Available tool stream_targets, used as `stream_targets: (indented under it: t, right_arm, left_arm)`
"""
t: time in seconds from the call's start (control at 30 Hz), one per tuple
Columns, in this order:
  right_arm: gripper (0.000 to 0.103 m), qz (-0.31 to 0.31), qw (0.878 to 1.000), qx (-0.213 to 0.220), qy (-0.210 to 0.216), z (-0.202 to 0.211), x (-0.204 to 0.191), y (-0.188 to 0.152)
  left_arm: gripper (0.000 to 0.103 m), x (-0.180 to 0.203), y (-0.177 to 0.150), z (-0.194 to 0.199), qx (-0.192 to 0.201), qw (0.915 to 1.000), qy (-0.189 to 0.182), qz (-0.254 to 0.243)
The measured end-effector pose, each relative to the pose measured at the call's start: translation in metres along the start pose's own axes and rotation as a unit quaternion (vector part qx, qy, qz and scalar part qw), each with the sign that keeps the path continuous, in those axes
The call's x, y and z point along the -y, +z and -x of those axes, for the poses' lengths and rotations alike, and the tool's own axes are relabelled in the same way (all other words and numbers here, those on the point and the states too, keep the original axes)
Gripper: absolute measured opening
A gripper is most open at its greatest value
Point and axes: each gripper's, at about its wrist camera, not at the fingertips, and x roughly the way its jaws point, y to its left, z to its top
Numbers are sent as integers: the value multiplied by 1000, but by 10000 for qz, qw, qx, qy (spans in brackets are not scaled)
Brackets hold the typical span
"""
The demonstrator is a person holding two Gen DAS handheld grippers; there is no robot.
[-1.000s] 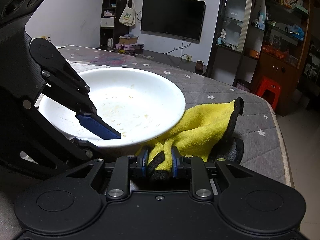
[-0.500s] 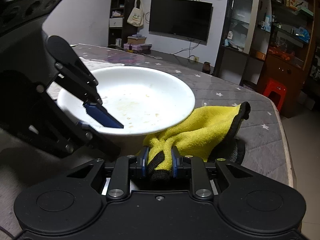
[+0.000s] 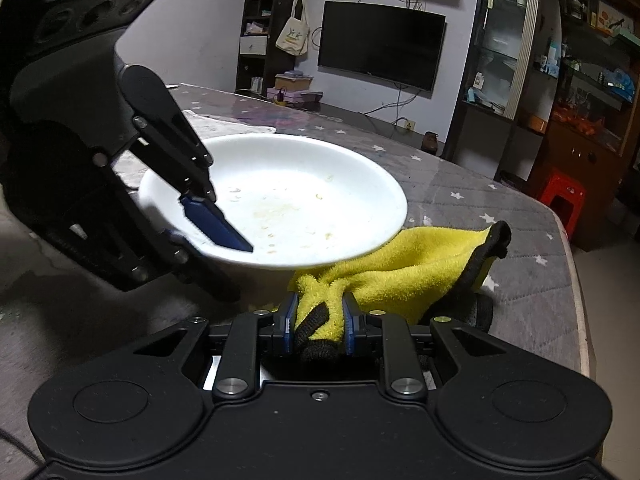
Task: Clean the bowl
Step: 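Rub the cloth across the bowl interior with the right tool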
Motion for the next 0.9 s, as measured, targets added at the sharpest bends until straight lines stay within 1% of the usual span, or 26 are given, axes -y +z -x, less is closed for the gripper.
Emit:
stream_targets:
  t: [0.33, 0.57, 0.73, 0.9]
  right_arm:
    - [25, -27, 9999, -14, -105, -9, 9, 3]
    - [25, -45, 9998, -24, -179, -15, 16, 5]
    - [25, -59, 9997, -31, -232, -20, 20, 6]
    - [26, -89, 9995, -34, -288, -24, 24, 8]
  left_arm:
    - [25, -2, -3, 1, 23, 10000, -27, 8]
    - [25, 3, -3, 5, -7, 10000, -10, 28]
    - [26, 3, 1, 7, -66, 9997, -9, 223]
    - [26, 7, 14, 11, 109, 9994, 13, 327]
